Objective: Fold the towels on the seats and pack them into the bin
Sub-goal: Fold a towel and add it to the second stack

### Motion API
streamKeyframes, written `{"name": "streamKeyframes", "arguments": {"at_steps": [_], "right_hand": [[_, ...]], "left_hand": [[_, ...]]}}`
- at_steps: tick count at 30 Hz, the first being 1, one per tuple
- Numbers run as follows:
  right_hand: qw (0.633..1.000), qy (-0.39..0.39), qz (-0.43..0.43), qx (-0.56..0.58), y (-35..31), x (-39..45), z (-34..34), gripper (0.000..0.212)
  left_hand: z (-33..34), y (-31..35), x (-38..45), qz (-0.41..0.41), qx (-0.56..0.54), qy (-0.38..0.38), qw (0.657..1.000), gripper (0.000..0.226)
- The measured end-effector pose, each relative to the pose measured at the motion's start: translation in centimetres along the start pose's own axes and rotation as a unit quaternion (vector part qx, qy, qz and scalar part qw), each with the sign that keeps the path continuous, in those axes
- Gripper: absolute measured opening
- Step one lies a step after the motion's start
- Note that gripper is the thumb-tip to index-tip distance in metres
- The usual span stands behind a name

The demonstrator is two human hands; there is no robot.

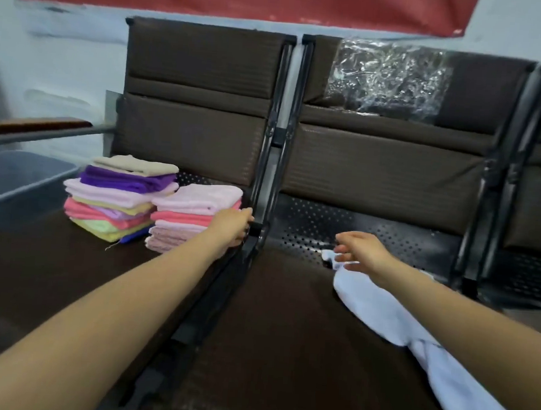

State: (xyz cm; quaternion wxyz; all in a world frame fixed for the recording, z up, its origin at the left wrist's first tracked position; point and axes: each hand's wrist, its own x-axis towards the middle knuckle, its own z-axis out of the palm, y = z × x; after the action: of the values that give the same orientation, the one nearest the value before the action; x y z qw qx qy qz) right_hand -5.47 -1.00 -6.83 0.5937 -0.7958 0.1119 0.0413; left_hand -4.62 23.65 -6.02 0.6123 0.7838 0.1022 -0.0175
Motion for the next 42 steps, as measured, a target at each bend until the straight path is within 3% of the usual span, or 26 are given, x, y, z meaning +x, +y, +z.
{"name": "streamKeyframes", "arguments": {"at_steps": [6, 10, 14, 19, 24, 29, 34, 36, 39, 42], "right_hand": [[0.989, 0.134, -0.016, -0.053, 4.5, -4.6, -11.8, 0.016], [0.975, 0.205, 0.038, -0.072, 9.4, -5.9, -17.1, 0.021], [0.959, 0.169, 0.094, -0.206, 12.2, -7.6, -20.1, 0.027], [0.955, 0.083, 0.177, -0.222, 14.0, -8.7, -21.4, 0.038], [0.978, 0.026, 0.156, -0.134, 15.3, -8.6, -21.9, 0.047], [0.987, -0.01, 0.141, -0.079, 15.8, -8.3, -21.4, 0.035], [0.99, -0.027, 0.128, -0.049, 15.7, -8.2, -20.1, 0.028], [0.989, -0.026, 0.132, -0.056, 15.4, -8.1, -19.2, 0.038], [0.987, -0.021, 0.149, -0.053, 14.5, -8.3, -18.1, 0.033], [0.985, -0.028, 0.158, -0.056, 13.8, -8.2, -17.4, 0.023]], "left_hand": [[11.7, 1.4, -8.1, -0.029, 0.0, -0.143, 0.989, 0.02], [18.2, -0.4, -11.3, -0.064, 0.048, -0.217, 0.973, 0.023], [22.1, -1.9, -12.4, -0.113, 0.038, -0.244, 0.962, 0.024], [25.5, -2.3, -12.5, -0.16, 0.002, -0.274, 0.948, 0.026], [26.0, -3.2, -11.6, -0.199, -0.035, -0.269, 0.942, 0.041], [25.7, -3.2, -10.1, -0.25, -0.094, -0.238, 0.934, 0.027], [27.0, -3.3, -9.4, -0.235, -0.086, -0.206, 0.946, 0.017], [27.0, -3.5, -9.2, -0.223, -0.114, -0.187, 0.95, 0.017], [26.0, -2.8, -9.1, -0.185, -0.161, -0.145, 0.959, 0.005], [24.6, -2.5, -8.5, -0.155, -0.2, -0.127, 0.959, 0.038]]}}
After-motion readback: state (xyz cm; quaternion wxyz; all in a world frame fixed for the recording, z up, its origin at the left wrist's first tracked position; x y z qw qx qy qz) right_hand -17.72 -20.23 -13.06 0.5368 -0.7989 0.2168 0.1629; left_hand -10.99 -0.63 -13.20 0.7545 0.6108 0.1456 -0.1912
